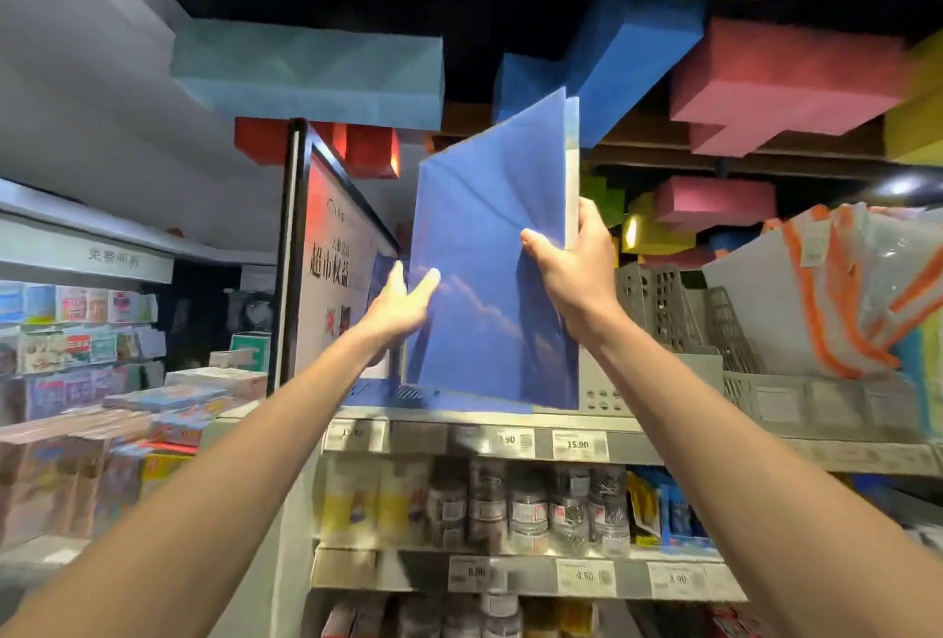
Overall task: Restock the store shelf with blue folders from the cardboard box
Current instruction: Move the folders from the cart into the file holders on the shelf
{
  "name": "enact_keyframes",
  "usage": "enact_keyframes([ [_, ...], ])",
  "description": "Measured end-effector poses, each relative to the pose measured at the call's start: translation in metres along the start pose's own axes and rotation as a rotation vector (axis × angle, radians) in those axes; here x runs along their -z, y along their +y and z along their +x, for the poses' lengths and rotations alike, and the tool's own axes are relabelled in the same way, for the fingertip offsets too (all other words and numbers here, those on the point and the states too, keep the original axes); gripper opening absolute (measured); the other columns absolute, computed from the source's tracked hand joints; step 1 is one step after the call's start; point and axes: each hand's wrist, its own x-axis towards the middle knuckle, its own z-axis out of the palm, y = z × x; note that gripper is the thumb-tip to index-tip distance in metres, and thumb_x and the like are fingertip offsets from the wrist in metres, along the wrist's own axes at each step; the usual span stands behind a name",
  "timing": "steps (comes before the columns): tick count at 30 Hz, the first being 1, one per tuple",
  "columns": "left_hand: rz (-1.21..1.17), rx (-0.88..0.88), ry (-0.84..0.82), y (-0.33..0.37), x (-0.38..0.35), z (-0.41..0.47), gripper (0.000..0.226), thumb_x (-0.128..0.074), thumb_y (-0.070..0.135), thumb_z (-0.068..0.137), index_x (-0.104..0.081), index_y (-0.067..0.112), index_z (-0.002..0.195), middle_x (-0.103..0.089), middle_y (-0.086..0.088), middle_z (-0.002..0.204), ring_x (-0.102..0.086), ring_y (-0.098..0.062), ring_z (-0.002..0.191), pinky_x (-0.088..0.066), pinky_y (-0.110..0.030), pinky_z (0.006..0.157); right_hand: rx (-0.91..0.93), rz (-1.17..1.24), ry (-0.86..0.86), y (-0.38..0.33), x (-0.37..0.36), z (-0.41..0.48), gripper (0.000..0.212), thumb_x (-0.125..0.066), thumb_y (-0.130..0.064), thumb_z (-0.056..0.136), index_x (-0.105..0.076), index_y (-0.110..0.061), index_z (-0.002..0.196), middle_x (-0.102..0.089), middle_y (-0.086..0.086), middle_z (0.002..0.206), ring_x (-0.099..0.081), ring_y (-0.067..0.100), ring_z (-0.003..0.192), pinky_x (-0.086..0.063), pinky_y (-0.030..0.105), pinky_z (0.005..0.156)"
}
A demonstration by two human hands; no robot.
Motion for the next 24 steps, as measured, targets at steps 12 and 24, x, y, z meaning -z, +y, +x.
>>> enact_keyframes([
  [12, 0.707, -0.205, -0.055, -0.091, 0.007, 0.108, 0.068, -0.042, 0.047, 0.104, -0.018, 0.017, 0.161, -0.049, -0.015, 0.150, -0.044, -0.037, 0.138, -0.034, -0.048, 0.111, -0.011, -0.134, 0.226, 0.061, -0.106, 0.060, 0.034, -0.061, -0.008, 0.089, -0.051, -0.005, 0.121, -0.065, 0.011, 0.101, -0.061, 0.032, 0.098, -0.050, 0.038, 0.085],
  [24, 1.026, -0.212, -0.037, -0.152, 0.013, 0.140, 0.052, -0.033, 0.050, 0.106, -0.049, 0.022, 0.146, -0.060, -0.010, 0.141, -0.052, -0.031, 0.131, -0.036, -0.044, 0.105, -0.127, -0.113, 0.118, 0.124, -0.183, 0.091, 0.033, -0.055, -0.009, 0.095, -0.045, -0.009, 0.127, -0.059, 0.020, 0.118, -0.059, 0.039, 0.108, -0.049, 0.039, 0.086],
])
